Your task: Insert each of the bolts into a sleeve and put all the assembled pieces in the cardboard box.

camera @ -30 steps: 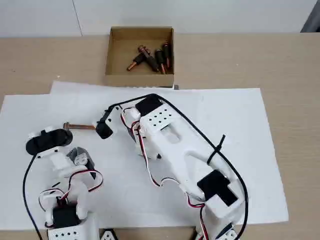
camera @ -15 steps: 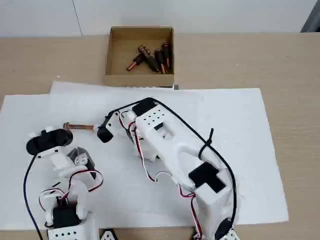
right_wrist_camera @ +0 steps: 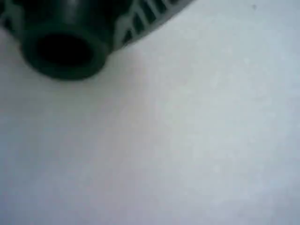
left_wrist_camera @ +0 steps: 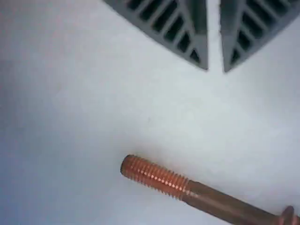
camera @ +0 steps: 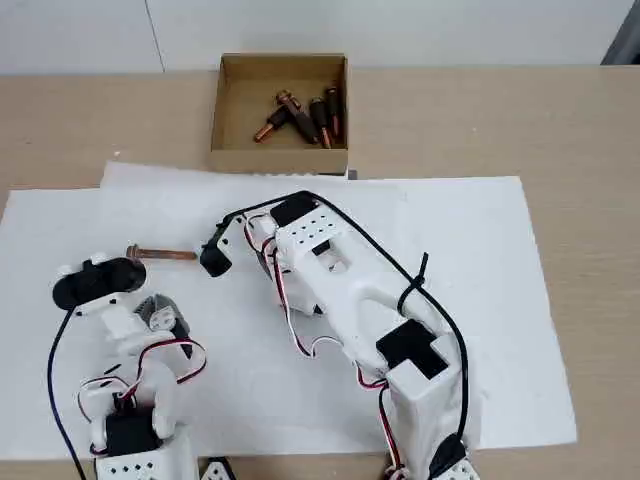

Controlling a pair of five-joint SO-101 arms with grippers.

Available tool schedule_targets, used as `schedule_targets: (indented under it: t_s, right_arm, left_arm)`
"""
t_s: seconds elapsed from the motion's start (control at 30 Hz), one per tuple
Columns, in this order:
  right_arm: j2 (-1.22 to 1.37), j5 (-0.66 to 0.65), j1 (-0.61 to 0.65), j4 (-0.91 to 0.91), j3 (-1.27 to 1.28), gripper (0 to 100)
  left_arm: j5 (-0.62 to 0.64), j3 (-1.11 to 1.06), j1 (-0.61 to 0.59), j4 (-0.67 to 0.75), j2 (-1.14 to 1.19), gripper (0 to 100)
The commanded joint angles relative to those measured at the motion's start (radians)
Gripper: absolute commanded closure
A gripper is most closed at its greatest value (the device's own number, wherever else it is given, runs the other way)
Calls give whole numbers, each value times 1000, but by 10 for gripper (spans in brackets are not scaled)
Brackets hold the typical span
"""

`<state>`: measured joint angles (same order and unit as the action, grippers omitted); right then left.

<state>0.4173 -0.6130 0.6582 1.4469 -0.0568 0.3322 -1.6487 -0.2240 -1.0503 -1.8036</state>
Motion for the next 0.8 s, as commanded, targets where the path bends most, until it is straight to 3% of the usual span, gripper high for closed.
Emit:
schedule_targets:
  t_s: [0.0, 0.37, 0.77]
  right_arm:
    - [-30, -5, 2, 8, 12, 987]
    - [-415, 75, -33, 174, 12, 992]
    - [-762, 204, -239, 232, 20, 995]
  left_arm:
    - [5, 5, -2, 28, -8, 994]
    - [6, 4, 3, 51, -6, 994]
    - [6, 2, 3, 46, -6, 994]
